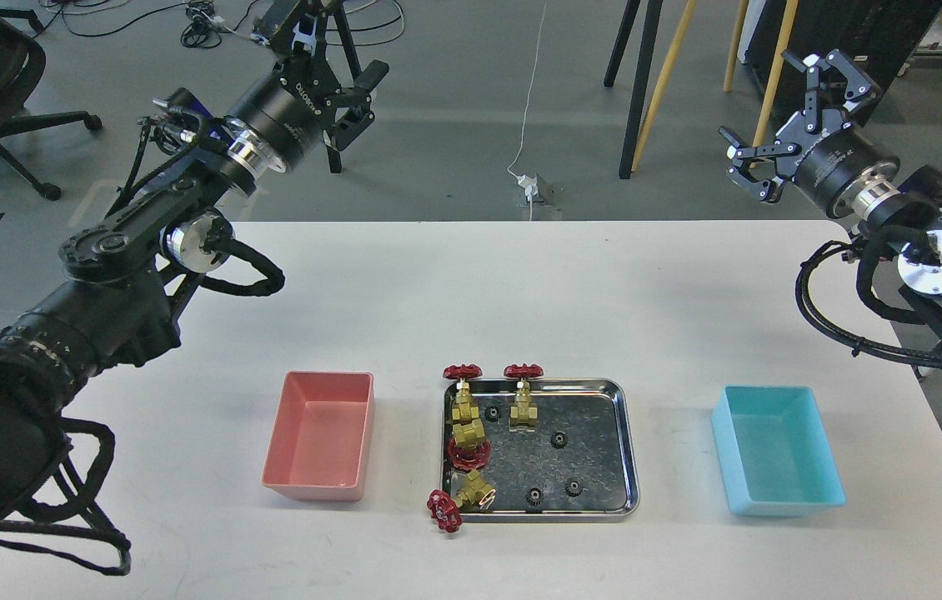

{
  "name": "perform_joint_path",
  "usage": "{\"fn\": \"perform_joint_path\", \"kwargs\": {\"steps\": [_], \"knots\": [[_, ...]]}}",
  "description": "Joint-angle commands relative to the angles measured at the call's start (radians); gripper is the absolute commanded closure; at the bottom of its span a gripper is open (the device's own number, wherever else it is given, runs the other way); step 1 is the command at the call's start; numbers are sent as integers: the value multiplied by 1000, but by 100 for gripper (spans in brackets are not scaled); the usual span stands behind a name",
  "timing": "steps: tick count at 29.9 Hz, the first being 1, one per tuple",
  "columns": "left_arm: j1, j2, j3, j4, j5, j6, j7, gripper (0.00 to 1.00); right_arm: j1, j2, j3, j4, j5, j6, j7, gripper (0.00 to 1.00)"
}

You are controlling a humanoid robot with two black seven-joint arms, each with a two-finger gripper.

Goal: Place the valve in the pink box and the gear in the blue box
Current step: 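Move the left gripper over the tray toward the red-handled brass valve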

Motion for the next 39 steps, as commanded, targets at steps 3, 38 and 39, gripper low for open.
{"fn": "perform_joint_path", "kwargs": {"steps": [3, 38, 39], "knots": [[-1, 2, -1, 12, -5, 0, 0, 0, 1, -4, 7, -6, 0, 0, 1, 0], [-271, 355, 1081, -716, 843, 272, 0, 1, -49, -87, 95, -51, 13, 0, 2, 0], [-259, 340, 1083, -705, 846, 283, 0, 1, -50, -87, 95, -51, 13, 0, 2, 0]]}}
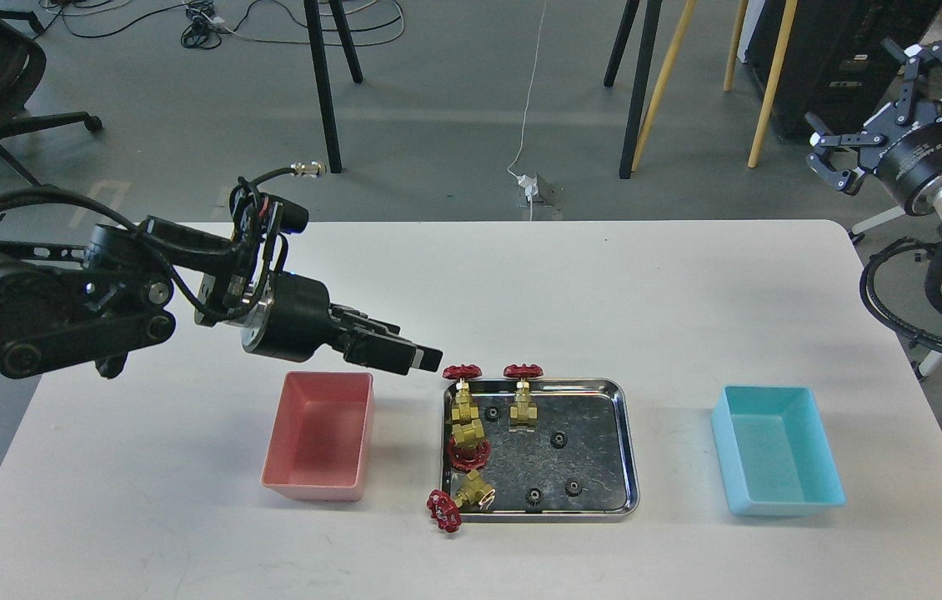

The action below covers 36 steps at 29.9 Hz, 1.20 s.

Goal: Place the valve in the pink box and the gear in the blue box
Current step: 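Move the left gripper over the tray toward the red-handled brass valve, then lower the left gripper and close it on the nearest red-handled valve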

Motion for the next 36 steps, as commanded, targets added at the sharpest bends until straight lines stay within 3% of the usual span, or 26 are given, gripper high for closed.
{"fn": "perform_joint_path", "kwargs": {"steps": [1, 6, 9, 12, 16, 36], "knots": [[39, -52, 28, 47, 16, 45, 0, 1, -2, -1, 0, 0, 0, 0, 0, 0], [79, -106, 31, 115, 20, 62, 0, 1, 24, -1, 5, -47, 0, 0, -12, 0], [85, -135, 48, 120, 20, 102, 0, 1, 149, 18, -9, -139, -2, 0, -84, 0], [85, -177, 80, 138, 20, 205, 0, 1, 242, 68, -11, -207, -9, 0, -164, 0], [84, -198, 134, 169, 22, 278, 0, 2, 279, 111, -17, -247, -14, 0, -202, 0], [142, -270, 130, 176, 56, 294, 0, 2, 237, 125, -66, -256, -12, 0, -205, 0]]}}
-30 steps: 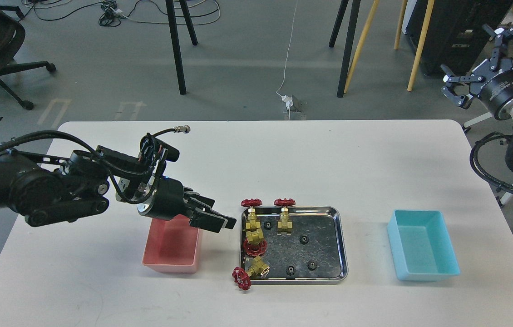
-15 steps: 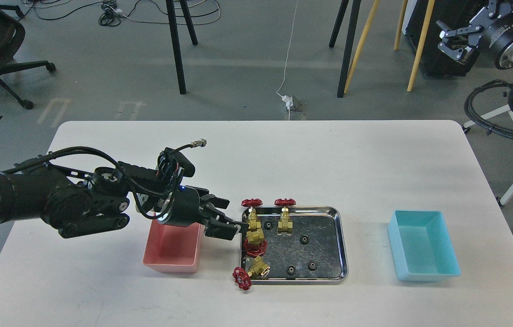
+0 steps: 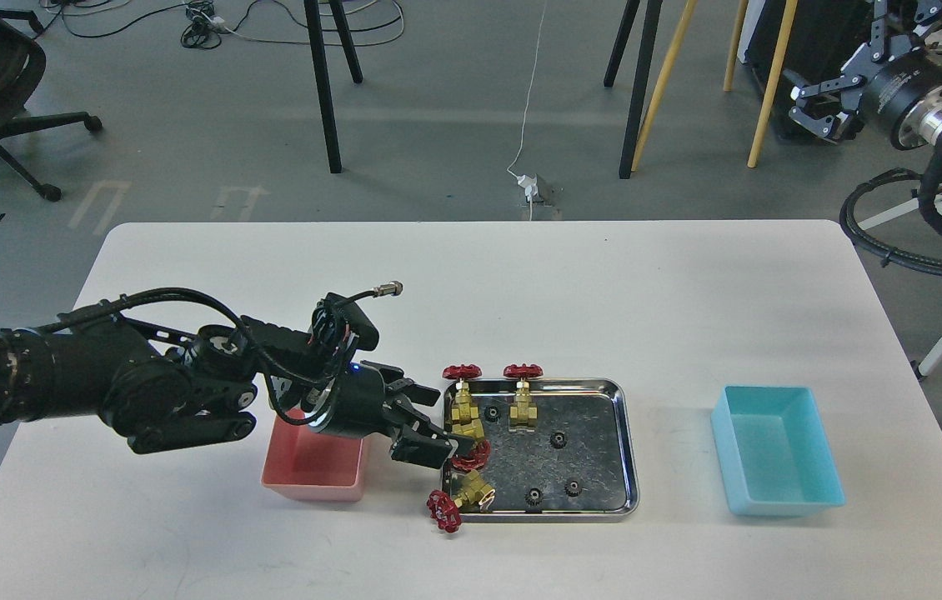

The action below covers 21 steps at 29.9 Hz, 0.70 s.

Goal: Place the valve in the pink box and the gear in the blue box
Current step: 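Lower the left gripper and close it on the nearest red-handled valve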

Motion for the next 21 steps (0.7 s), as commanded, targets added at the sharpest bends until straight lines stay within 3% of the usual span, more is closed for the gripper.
{"fn": "perform_joint_path", "kwargs": {"steps": [1, 12, 21], "knots": [[33, -13, -7, 9, 0, 0, 0, 2, -12, 2, 0, 0, 0, 0, 1, 0], [74, -44, -9, 92, 9, 1, 0, 5, -31, 2, 3, 1, 2, 0, 1, 0], [73, -53, -10, 90, 10, 1, 0, 22, -41, -4, 5, 1, 2, 0, 1, 0]]}}
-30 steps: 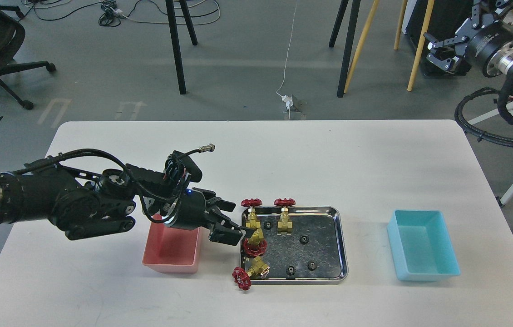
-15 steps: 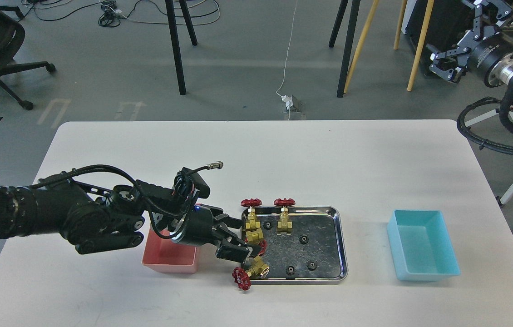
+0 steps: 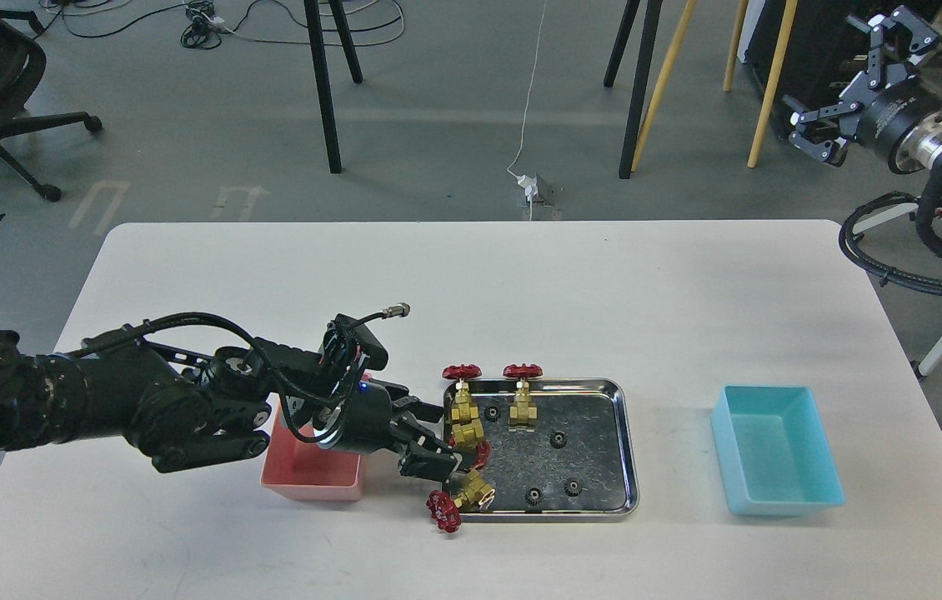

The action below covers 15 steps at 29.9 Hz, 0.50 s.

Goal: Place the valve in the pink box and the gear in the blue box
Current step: 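Lower the left gripper and close it on the nearest red-handled valve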

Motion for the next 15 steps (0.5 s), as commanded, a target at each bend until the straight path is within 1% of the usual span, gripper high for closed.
{"fn": "perform_joint_path", "kwargs": {"steps": [1, 11, 15], "knots": [[-2, 0, -2, -4, 0, 0, 0, 23, -2, -1, 0, 0, 0, 0, 0, 0], [-4, 6, -8, -10, 0, 3, 0, 29, -14, -1, 3, 0, 0, 0, 2, 0], [-4, 9, -32, -15, -1, 3, 0, 32, -14, -1, 3, 0, 0, 0, 3, 0]]}}
